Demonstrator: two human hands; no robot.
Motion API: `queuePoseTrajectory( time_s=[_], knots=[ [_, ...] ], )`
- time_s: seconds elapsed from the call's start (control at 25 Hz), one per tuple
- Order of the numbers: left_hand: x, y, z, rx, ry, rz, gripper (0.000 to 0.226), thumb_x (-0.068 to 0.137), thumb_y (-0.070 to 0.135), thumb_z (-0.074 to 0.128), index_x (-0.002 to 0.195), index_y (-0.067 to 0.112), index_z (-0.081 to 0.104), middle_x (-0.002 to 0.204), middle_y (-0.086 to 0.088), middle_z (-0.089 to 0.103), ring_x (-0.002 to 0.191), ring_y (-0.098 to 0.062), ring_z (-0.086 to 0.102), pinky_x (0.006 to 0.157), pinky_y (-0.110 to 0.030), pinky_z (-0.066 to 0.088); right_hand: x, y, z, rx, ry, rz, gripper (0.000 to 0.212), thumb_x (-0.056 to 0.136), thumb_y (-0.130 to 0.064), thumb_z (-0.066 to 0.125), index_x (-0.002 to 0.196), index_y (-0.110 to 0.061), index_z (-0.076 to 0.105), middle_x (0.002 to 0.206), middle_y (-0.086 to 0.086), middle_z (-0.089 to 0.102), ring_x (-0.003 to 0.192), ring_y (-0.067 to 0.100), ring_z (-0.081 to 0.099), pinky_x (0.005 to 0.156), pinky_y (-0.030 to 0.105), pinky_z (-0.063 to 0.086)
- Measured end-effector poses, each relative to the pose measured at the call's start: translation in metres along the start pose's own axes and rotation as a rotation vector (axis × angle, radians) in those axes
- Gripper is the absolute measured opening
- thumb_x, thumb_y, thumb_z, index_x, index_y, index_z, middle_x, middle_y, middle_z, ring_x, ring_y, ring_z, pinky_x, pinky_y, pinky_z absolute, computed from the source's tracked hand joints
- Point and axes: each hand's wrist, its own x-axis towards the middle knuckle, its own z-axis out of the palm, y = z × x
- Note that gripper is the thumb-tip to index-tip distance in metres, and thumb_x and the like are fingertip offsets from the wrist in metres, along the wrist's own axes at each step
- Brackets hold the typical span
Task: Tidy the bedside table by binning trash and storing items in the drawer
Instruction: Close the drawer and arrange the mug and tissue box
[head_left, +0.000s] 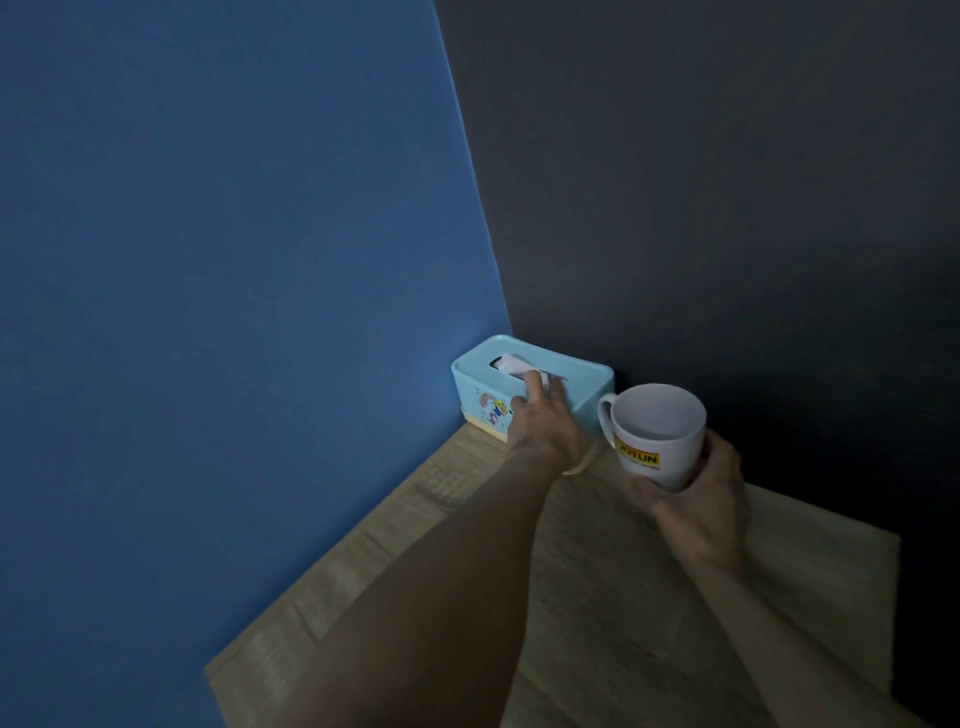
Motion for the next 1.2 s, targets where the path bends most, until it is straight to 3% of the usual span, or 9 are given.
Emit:
queuePoseTrajectory(
  time_s=[0.2, 0.36, 0.52, 0.72, 0.8, 0.92, 1.0, 1.08, 1.2],
  knots=[
    [-0.001, -0.009, 0.003, -0.070, -0.036, 0.060, 0.064, 0.092, 0.020, 0.046, 0.147, 0.018, 0.013, 0.146, -0.015, 0.016, 0.120, -0.041, 0.037, 0.099, -0.047, 0.034, -0.003, -0.003, -0.001, 0.002, 0.003, 0.021, 0.088, 0.053, -0.020, 0.086, 0.128, -0.014, 0.040, 0.131, 0.011, 0.046, 0.115, 0.029, 0.051, 0.092, 0.041, 0.047],
    [-0.005, -0.022, 0.008, -0.162, 0.015, 0.128, 0.055, 0.092, 0.017, 0.046, 0.142, 0.016, 0.023, 0.140, -0.016, 0.025, 0.110, -0.040, 0.050, 0.093, -0.045, 0.041, -0.004, -0.006, -0.001, -0.004, -0.005, 0.036, 0.089, 0.053, -0.019, 0.086, 0.129, -0.015, 0.040, 0.131, 0.010, 0.047, 0.117, 0.028, 0.051, 0.093, 0.043, 0.047],
    [-0.004, -0.021, 0.014, -0.155, 0.029, 0.085, 0.053, 0.092, 0.026, 0.048, 0.139, 0.018, 0.026, 0.141, -0.014, 0.024, 0.112, -0.043, 0.049, 0.096, -0.042, 0.039, -0.003, -0.005, 0.001, 0.001, 0.003, 0.042, 0.087, 0.051, -0.018, 0.086, 0.126, -0.015, 0.041, 0.127, 0.009, 0.050, 0.114, 0.028, 0.053, 0.090, 0.038, 0.047],
    [0.005, -0.026, 0.024, -0.109, 0.051, 0.071, 0.047, 0.094, 0.040, 0.042, 0.136, 0.024, 0.028, 0.139, -0.008, 0.024, 0.119, -0.038, 0.040, 0.099, -0.044, 0.039, -0.003, -0.007, 0.001, 0.004, 0.008, 0.030, 0.084, 0.051, -0.019, 0.086, 0.123, -0.016, 0.042, 0.124, 0.008, 0.052, 0.109, 0.025, 0.055, 0.087, 0.033, 0.047],
    [0.009, -0.029, 0.027, 0.015, 0.059, 0.113, 0.046, 0.093, 0.043, 0.040, 0.135, 0.026, 0.031, 0.140, -0.007, 0.024, 0.127, -0.039, 0.033, 0.102, -0.047, 0.036, -0.002, -0.006, 0.002, -0.002, 0.006, 0.027, 0.084, 0.051, -0.021, 0.086, 0.122, -0.017, 0.042, 0.123, 0.007, 0.052, 0.109, 0.025, 0.055, 0.087, 0.034, 0.048],
    [0.006, -0.028, 0.031, 0.024, 0.133, 0.050, 0.049, 0.094, 0.040, 0.040, 0.139, 0.027, 0.024, 0.145, -0.008, 0.023, 0.138, -0.046, 0.010, 0.112, -0.053, 0.020, -0.003, -0.008, 0.001, -0.018, -0.013, 0.036, 0.084, 0.052, -0.021, 0.086, 0.124, -0.017, 0.041, 0.125, 0.006, 0.052, 0.111, 0.024, 0.054, 0.089, 0.035, 0.047],
    [0.000, -0.024, 0.031, 0.044, 0.229, 0.091, 0.049, 0.095, 0.038, 0.037, 0.141, 0.026, 0.024, 0.149, -0.010, 0.023, 0.143, -0.042, -0.001, 0.116, -0.054, 0.006, -0.002, -0.008, 0.001, -0.009, -0.016, 0.032, 0.085, 0.052, -0.021, 0.086, 0.124, -0.018, 0.041, 0.126, 0.006, 0.051, 0.110, 0.022, 0.053, 0.089, 0.033, 0.046],
    [-0.003, -0.026, 0.038, 0.030, 0.319, 0.146, 0.047, 0.094, 0.038, 0.035, 0.139, 0.023, 0.031, 0.148, -0.013, 0.029, 0.145, -0.037, 0.007, 0.117, -0.054, 0.009, -0.001, -0.010, -0.001, -0.008, -0.011, 0.043, 0.085, 0.053, -0.022, 0.085, 0.125, -0.018, 0.040, 0.127, 0.006, 0.052, 0.110, 0.021, 0.053, 0.088, 0.030, 0.044],
    [0.002, -0.037, 0.048, -0.006, 0.403, 0.184, 0.051, 0.088, 0.042, 0.031, 0.129, 0.017, 0.047, 0.138, -0.019, 0.047, 0.134, -0.039, 0.036, 0.108, -0.058, 0.029, 0.000, -0.008, 0.002, -0.010, -0.018, 0.082, 0.086, 0.055, -0.024, 0.085, 0.127, -0.017, 0.038, 0.123, 0.002, 0.055, 0.110, 0.019, 0.055, 0.090, 0.031, 0.046]
  ],
)
